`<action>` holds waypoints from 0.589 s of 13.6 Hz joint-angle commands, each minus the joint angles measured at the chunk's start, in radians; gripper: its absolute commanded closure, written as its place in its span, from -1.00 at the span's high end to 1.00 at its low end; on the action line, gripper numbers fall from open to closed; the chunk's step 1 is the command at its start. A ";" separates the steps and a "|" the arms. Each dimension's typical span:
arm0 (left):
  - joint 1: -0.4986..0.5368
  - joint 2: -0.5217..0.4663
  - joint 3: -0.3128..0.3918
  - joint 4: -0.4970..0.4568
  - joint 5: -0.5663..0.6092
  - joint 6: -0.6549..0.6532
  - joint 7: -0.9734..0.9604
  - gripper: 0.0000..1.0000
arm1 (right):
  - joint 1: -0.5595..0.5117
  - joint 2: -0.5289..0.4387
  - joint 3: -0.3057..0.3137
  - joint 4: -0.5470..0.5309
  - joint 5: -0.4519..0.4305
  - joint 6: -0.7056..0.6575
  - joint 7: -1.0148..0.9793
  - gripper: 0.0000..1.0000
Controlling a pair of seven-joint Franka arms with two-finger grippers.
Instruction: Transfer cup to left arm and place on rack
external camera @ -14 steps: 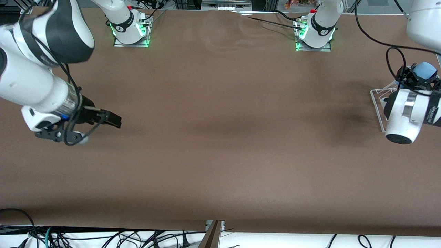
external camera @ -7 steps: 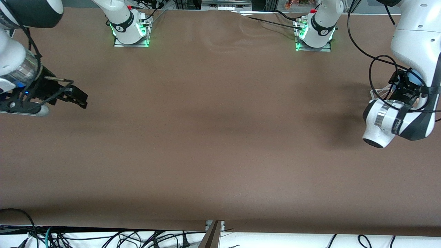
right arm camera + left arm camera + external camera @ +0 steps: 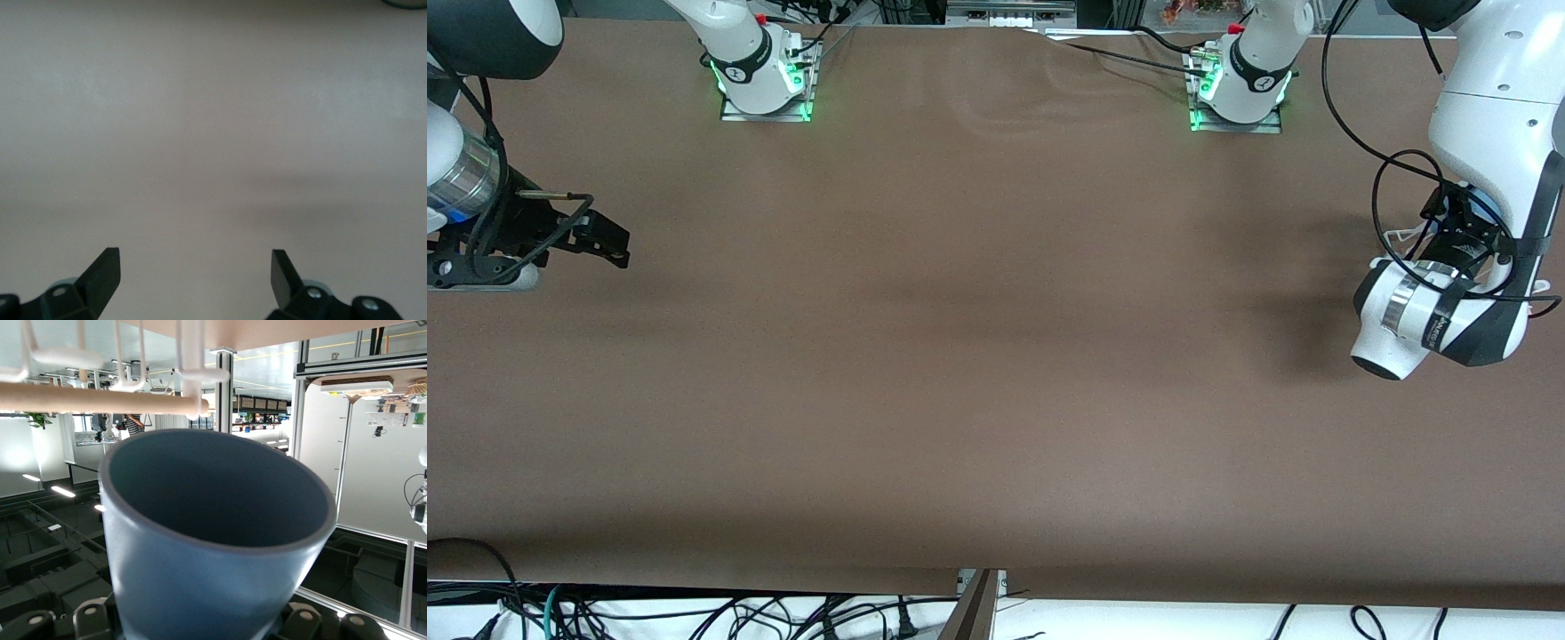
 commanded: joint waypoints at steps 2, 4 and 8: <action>0.035 -0.011 -0.007 -0.051 0.047 0.040 0.000 -1.00 | -0.007 -0.009 0.004 0.011 0.001 -0.051 -0.019 1.00; 0.043 -0.014 -0.007 -0.072 0.060 0.048 -0.005 -1.00 | -0.007 -0.005 0.004 0.023 0.001 -0.054 -0.021 1.00; 0.054 -0.029 -0.007 -0.124 0.065 0.071 -0.025 -1.00 | -0.007 -0.003 0.004 0.023 0.003 -0.052 -0.023 1.00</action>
